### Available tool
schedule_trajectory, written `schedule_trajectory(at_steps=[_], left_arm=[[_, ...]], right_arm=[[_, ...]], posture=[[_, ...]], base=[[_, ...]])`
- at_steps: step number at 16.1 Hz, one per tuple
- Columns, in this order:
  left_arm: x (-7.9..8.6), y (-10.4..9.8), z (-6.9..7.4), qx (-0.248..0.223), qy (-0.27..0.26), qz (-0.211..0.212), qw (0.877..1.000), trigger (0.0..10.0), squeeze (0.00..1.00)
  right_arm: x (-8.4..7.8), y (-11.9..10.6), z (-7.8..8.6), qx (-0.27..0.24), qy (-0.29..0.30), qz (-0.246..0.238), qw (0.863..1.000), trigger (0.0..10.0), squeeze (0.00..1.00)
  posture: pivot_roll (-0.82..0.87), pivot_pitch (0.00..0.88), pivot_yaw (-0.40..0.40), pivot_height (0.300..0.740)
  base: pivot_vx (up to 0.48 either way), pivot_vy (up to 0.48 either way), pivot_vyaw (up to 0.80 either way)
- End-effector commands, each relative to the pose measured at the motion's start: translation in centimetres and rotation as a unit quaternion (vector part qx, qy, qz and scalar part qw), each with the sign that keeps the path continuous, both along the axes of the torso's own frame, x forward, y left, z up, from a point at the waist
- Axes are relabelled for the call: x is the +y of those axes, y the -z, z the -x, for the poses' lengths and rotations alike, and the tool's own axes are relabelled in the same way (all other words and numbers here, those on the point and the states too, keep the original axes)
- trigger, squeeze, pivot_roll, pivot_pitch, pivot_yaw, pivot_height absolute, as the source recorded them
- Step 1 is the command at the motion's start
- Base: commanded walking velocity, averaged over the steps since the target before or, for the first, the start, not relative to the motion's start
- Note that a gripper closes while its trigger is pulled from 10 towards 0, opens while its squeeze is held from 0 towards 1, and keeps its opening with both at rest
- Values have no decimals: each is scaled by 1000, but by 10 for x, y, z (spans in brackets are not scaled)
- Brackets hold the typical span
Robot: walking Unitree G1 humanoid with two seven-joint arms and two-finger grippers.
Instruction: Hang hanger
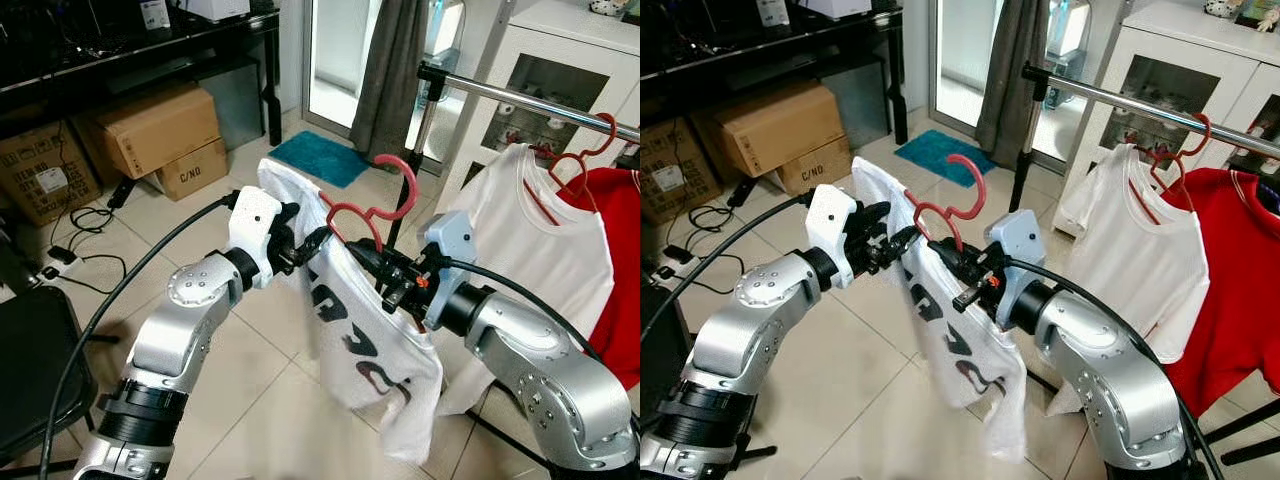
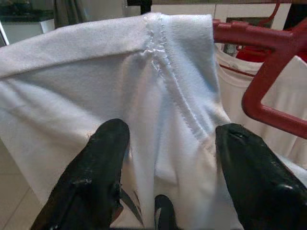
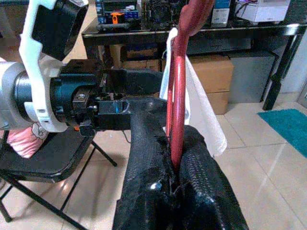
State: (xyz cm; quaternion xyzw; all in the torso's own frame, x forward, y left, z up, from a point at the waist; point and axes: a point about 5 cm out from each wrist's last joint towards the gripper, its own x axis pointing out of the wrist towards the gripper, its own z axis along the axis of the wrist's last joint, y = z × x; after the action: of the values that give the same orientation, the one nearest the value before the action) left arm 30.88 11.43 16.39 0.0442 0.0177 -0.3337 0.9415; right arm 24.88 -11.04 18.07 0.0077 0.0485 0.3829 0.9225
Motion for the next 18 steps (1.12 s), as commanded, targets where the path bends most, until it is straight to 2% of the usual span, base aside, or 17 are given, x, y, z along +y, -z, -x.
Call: schedule_trajectory(at_steps=[1, 8, 18], left_arm=[[-3, -7, -3, -17, 11, -4, 1000, 0, 0], [-2, -7, -1, -33, 4, -9, 999, 0, 0], [2, -4, 9, -33, 6, -10, 999, 0, 0]], right_arm=[[-1, -9, -3, -23, -2, -8, 1000, 0, 0], [-1, -7, -6, -23, -1, -4, 1000, 0, 0], [-3, -1, -8, -15, 13, 0, 1000, 0, 0]], posture=[[-143, 0, -25, 740], [-132, 0, -33, 740], [-125, 0, -36, 740]], base=[[0, 0, 0], [0, 0, 0], [0, 0, 0]])
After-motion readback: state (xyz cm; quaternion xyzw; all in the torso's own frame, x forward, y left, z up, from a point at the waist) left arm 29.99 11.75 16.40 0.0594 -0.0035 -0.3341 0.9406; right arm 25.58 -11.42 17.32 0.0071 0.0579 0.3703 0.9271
